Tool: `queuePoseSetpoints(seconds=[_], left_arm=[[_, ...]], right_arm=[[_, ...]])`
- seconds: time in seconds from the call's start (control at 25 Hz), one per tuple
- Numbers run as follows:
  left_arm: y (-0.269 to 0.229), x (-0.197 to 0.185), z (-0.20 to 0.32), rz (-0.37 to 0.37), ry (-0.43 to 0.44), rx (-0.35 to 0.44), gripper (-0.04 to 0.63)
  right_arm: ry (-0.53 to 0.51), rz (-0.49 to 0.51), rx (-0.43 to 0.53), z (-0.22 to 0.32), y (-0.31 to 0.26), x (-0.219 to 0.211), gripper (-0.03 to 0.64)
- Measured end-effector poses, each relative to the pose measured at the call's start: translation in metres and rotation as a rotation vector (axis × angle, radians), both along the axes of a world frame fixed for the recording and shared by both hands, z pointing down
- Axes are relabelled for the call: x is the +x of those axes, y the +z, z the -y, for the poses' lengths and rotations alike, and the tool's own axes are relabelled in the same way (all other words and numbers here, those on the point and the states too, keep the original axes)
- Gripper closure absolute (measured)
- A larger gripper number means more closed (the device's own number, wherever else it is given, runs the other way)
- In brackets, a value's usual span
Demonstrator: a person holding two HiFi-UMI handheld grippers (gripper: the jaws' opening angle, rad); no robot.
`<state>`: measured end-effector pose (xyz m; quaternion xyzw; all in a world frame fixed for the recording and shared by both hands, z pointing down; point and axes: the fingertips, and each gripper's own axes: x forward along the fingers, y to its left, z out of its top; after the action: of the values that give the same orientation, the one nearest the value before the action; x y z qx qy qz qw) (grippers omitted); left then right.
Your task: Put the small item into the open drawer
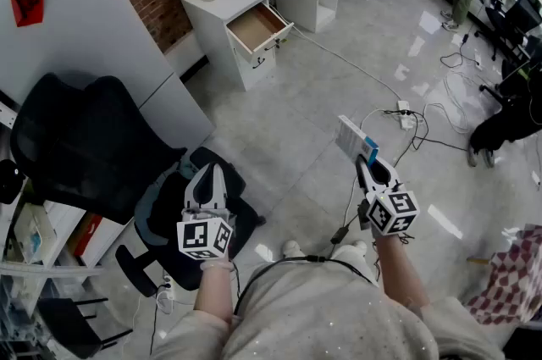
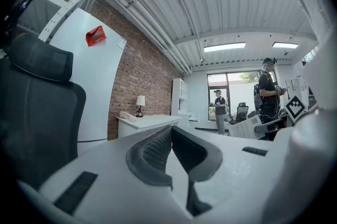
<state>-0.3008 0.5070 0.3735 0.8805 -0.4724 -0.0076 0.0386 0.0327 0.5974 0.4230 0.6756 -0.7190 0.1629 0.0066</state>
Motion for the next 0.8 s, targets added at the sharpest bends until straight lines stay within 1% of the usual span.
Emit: queuePoseSetpoints(seconds=[0.2,0.44,0.6,0.8], left_arm=[[0.003,-0.01,0.009,-0.023,0.003,0.001,0.59],[0.003,-0.01,0.003,-0.043,0.043,-0.002,0.591],[-0.001,-0.016,0.0,-0.062,0.039,-0.002,0.59],[0.0,-0.03,0.002,-0.054,0.006,-0.002,0.59]], right_arm=[[0.002,-0.008,0.006,0.005,0.001,-0.014,0.541],[0.019,-0.008,0.029,-0.004,-0.012,-0.02,0.542],[0.013,-0.013,0.032,-0.004,-0.02,-0.022,0.543],[-0.01,-0.002,0.051,0.012,-0.025,-0.026,0.541]])
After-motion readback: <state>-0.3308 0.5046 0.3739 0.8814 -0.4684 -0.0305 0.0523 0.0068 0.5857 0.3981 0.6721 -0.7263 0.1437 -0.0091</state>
